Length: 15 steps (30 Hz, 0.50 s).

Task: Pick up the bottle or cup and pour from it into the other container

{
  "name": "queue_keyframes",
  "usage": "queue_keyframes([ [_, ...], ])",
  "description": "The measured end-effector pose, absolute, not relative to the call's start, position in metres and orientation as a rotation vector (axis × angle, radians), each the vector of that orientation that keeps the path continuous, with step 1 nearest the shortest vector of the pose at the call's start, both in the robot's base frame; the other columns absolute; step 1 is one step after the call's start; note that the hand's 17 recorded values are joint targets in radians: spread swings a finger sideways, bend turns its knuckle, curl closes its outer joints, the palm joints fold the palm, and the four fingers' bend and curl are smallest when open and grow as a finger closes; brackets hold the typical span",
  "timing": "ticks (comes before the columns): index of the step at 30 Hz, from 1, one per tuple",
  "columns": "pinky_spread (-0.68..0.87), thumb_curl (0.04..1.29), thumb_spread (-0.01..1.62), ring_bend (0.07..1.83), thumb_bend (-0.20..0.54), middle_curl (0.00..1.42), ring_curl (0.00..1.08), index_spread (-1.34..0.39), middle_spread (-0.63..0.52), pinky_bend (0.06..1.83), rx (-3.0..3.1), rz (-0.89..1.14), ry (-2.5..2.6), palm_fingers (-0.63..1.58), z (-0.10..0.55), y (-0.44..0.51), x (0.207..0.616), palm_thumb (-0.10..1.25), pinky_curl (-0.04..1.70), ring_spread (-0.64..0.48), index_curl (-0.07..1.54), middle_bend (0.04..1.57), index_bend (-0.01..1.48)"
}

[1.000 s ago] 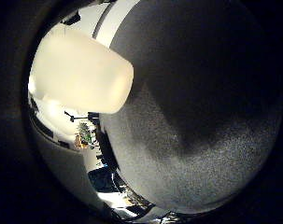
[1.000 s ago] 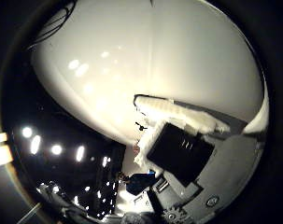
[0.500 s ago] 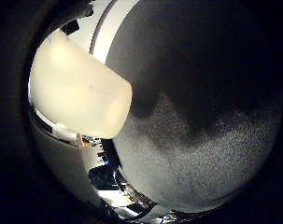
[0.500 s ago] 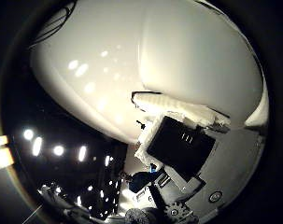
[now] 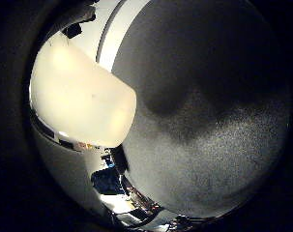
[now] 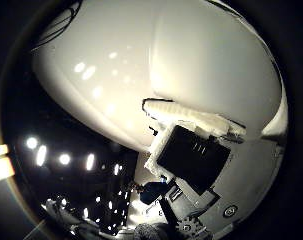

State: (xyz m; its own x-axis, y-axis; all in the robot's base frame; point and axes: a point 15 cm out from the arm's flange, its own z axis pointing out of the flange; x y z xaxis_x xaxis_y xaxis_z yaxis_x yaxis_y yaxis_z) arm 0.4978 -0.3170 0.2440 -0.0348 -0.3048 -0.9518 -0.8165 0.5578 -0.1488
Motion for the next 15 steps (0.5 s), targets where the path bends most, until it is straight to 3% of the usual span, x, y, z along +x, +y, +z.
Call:
queue_keyframes([
  [15, -0.40, 0.59, 0.78, 1.24, -0.032, 0.63, 0.53, -0.45, -0.18, 1.17, -1.251, 0.564, 1.513, 1.16, 0.338, -0.250, 0.483, 0.79, 0.49, -0.21, 0.91, 1.09, 0.42],
])
